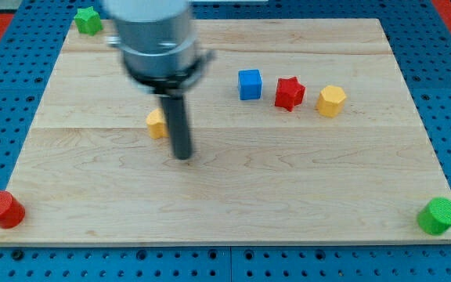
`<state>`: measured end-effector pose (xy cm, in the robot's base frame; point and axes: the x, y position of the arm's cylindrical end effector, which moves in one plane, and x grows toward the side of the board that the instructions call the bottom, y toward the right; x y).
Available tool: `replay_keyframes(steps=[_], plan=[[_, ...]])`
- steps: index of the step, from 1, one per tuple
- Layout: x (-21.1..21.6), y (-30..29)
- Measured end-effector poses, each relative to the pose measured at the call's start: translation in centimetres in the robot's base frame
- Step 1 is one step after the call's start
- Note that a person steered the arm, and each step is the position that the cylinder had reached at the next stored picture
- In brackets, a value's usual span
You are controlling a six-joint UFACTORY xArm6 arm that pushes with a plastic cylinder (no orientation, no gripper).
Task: Push the red star closer to blue cube
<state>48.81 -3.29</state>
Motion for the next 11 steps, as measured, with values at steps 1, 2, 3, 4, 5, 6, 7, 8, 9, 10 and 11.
replay_keyframes(steps=[1,2,3,4,5,6,7,8,9,10,11], plan=[[-1.4,6.3],[-5.5,7.8],[-7.0,11.1],[-7.3,15.0],[-7.8,16.1],[-5.0,16.8],[-3.6,16.8],[-7.8,14.8],[-10.4,11.2],[-9.7,10.2],[-10.7,7.6]])
